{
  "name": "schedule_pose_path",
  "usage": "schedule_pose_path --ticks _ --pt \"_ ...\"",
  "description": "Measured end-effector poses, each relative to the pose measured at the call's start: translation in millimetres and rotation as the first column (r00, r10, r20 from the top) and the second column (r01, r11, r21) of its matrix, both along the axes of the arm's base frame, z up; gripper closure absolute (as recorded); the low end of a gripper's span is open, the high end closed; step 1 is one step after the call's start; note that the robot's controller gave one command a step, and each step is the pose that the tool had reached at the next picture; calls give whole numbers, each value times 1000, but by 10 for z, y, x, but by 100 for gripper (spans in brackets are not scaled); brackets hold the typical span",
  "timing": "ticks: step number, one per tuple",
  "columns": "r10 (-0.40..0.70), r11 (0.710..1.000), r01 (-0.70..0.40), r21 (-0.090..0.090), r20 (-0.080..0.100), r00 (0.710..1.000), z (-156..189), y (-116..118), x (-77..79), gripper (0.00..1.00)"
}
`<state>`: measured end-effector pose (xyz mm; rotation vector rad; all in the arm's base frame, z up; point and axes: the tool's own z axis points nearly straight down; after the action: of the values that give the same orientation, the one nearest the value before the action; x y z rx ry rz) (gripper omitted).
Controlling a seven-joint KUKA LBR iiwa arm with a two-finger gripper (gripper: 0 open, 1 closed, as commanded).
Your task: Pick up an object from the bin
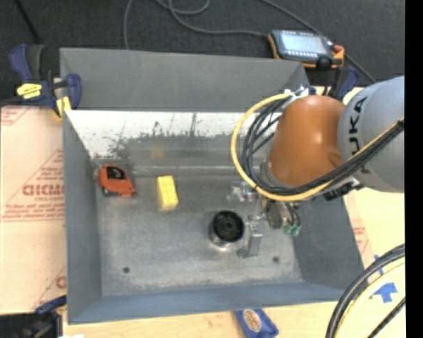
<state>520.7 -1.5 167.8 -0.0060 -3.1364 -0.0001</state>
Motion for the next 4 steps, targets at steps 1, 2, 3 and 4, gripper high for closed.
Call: schedule_pose_path --ticks 1,2,3,4 --pt "0 1000 0 0 8 1000 42 0 17 0" --pt "-27 1000 27 0 18 999 -345 65 220 0" --pt "-154 988 154 1 3 988 -667 -87 126 0" --pt "40 999 -40 0 33 999 -829 -192 563 100"
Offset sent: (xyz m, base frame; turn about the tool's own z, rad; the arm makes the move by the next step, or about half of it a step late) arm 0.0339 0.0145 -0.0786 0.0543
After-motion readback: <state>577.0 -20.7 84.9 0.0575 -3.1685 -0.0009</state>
